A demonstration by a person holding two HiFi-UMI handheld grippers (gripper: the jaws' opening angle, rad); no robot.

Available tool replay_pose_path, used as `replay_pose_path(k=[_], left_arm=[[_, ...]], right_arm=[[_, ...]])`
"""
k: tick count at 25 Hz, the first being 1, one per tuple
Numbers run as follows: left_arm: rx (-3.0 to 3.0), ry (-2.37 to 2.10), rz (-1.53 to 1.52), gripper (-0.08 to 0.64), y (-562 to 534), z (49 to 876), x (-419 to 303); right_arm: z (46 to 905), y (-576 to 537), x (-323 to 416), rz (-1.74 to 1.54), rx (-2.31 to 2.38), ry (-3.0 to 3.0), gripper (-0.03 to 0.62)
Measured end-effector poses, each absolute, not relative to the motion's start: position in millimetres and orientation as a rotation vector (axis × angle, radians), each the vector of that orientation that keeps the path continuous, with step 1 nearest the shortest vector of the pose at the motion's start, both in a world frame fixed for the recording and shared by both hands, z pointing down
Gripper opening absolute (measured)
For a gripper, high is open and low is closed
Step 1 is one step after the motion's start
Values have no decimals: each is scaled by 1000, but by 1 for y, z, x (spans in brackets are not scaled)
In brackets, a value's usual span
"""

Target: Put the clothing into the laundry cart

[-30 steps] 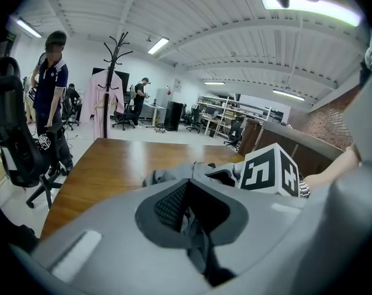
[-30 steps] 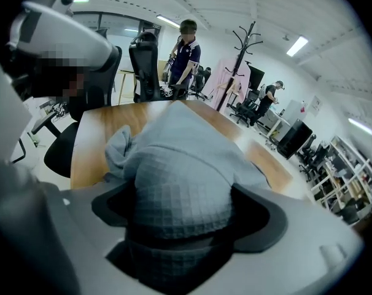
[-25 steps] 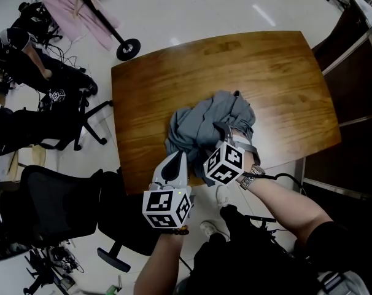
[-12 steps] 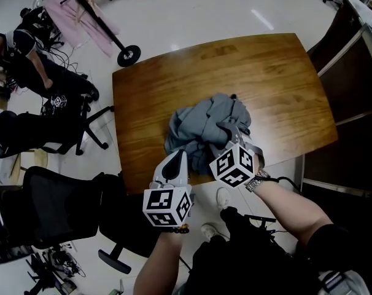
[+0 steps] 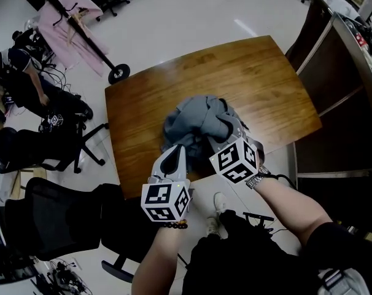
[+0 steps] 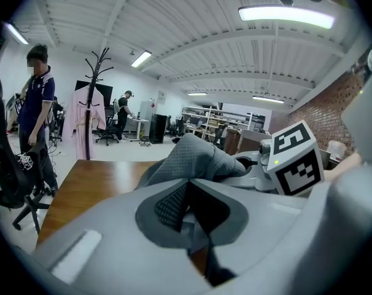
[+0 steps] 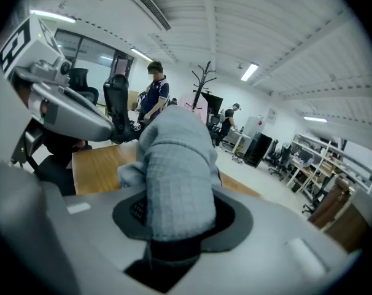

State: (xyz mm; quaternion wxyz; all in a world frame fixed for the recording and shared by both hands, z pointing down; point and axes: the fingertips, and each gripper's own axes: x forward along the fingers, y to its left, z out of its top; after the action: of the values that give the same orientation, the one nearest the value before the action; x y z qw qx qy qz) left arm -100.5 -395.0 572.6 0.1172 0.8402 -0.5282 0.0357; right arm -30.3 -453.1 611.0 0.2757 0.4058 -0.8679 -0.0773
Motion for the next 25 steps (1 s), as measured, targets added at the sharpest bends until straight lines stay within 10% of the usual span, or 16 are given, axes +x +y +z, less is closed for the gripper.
replay_pose_path(k=[25], left_arm=[[2813, -1193, 20, 3, -187, 419, 12]], right_arm=[[383, -206, 110, -416, 1628, -2151, 153]])
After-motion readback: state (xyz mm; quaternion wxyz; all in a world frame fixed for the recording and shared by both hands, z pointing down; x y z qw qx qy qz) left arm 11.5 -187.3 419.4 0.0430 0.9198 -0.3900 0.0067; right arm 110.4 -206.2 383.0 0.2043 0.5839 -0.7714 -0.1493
